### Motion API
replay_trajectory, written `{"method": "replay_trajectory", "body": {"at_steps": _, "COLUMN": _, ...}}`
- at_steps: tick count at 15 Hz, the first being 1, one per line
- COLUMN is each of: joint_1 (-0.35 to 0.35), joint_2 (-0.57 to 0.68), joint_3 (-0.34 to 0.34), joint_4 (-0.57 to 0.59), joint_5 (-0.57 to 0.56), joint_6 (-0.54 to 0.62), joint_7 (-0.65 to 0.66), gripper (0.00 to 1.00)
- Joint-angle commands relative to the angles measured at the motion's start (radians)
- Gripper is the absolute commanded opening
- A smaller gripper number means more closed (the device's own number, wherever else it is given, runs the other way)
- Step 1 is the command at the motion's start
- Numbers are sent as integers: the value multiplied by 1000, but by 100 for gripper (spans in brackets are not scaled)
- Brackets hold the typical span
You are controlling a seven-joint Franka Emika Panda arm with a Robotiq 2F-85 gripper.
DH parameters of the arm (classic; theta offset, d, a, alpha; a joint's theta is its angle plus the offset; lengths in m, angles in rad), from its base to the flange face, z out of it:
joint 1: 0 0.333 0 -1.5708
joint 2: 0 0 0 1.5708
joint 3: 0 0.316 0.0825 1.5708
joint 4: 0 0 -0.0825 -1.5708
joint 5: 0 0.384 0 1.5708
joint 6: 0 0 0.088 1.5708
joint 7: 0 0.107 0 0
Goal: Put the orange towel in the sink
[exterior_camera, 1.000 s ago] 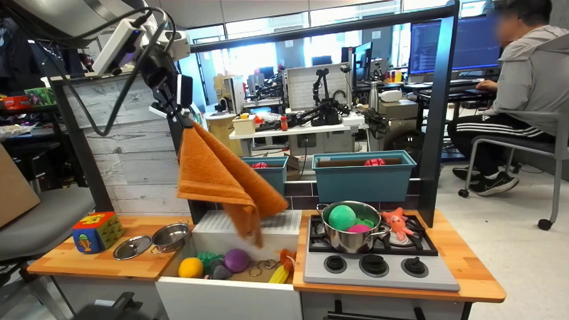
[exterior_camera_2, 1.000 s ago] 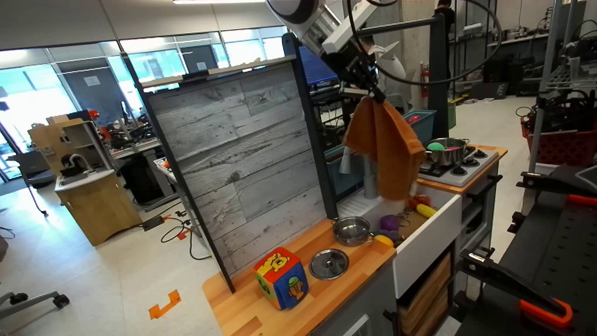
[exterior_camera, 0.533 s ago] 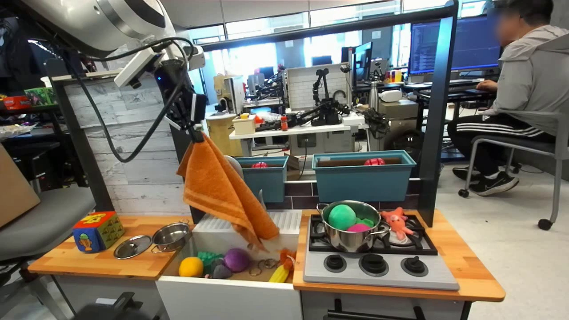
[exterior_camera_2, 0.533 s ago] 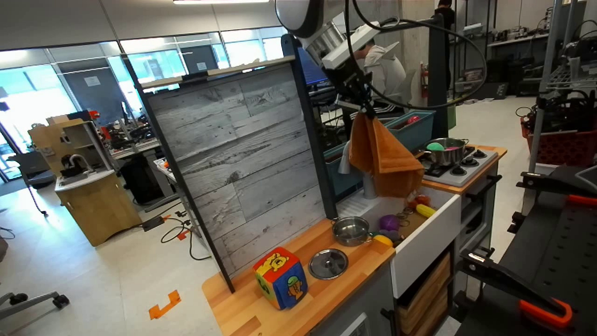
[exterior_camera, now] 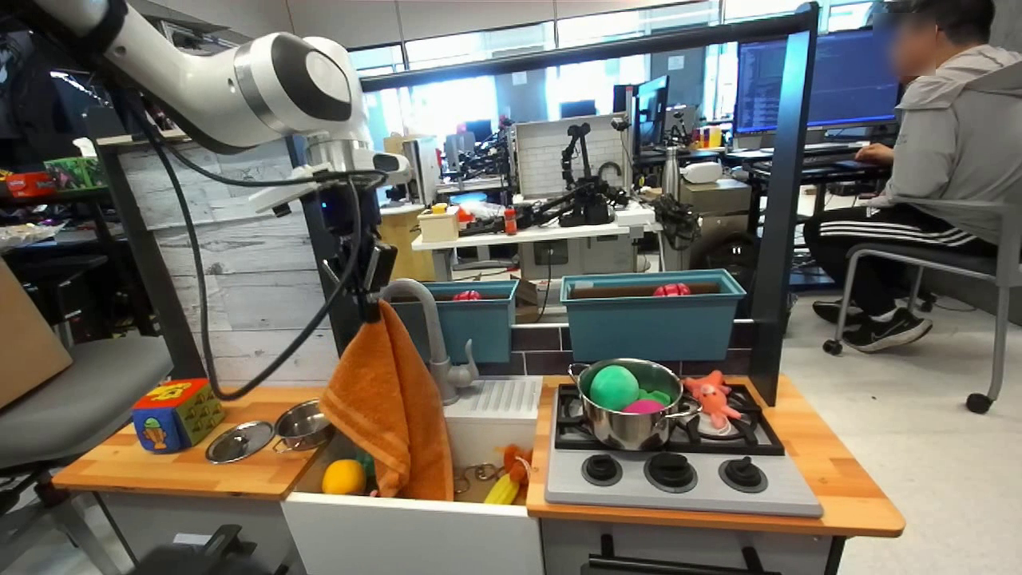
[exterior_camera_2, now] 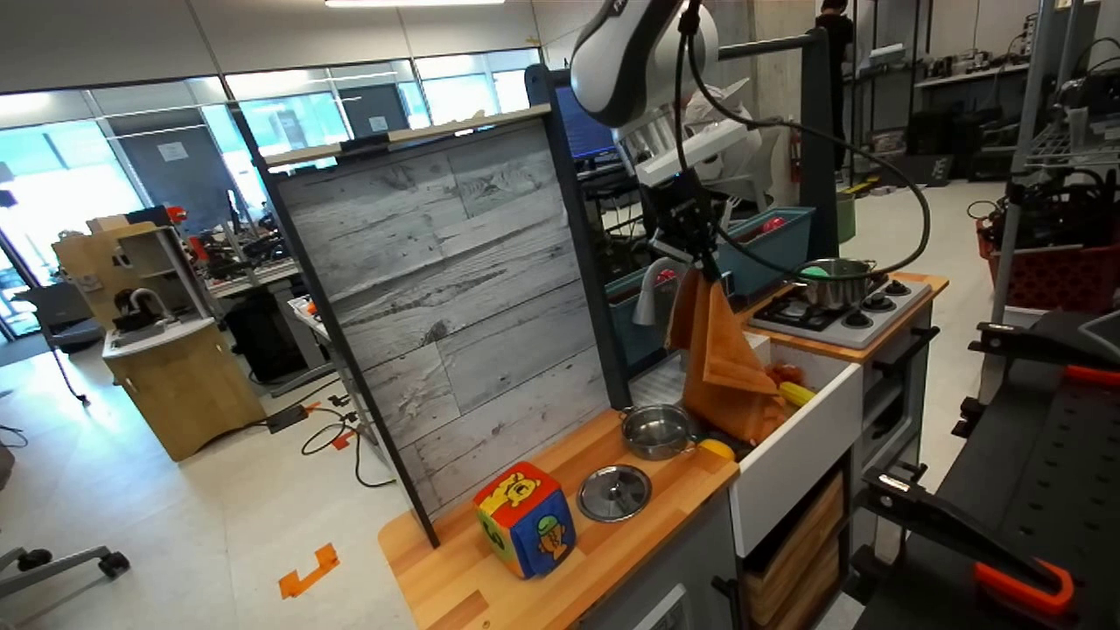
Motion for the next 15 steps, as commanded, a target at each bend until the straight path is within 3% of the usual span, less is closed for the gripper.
{"method": "replay_trajectory", "body": {"at_steps": 1, "joint_1": -39, "joint_2": 72, "joint_3": 0, "joint_4": 19, "joint_5": 72, "joint_6": 109, "joint_7": 4, "gripper": 1}}
{"method": "replay_trajectory", "body": {"at_steps": 4, "joint_1": -53, "joint_2": 97, "joint_3": 1, "joint_4": 0, "joint_5": 104, "joint_6": 221, "joint_7": 2, "gripper": 1}}
{"method": "replay_trajectory", "body": {"at_steps": 5, "joint_1": -53, "joint_2": 99, "joint_3": -1, "joint_4": -7, "joint_5": 110, "joint_6": 242, "joint_7": 3, "gripper": 29}}
{"method": "replay_trajectory", "body": {"at_steps": 6, "joint_1": -51, "joint_2": 100, "joint_3": -3, "joint_4": -14, "joint_5": 115, "joint_6": 264, "joint_7": 4, "gripper": 30}}
{"method": "replay_trajectory", "body": {"at_steps": 11, "joint_1": -38, "joint_2": 83, "joint_3": -4, "joint_4": -43, "joint_5": 113, "joint_6": 305, "joint_7": -8, "gripper": 66}}
{"method": "replay_trajectory", "body": {"at_steps": 15, "joint_1": -38, "joint_2": 46, "joint_3": 18, "joint_4": -76, "joint_5": 120, "joint_6": 240, "joint_7": -50, "gripper": 94}}
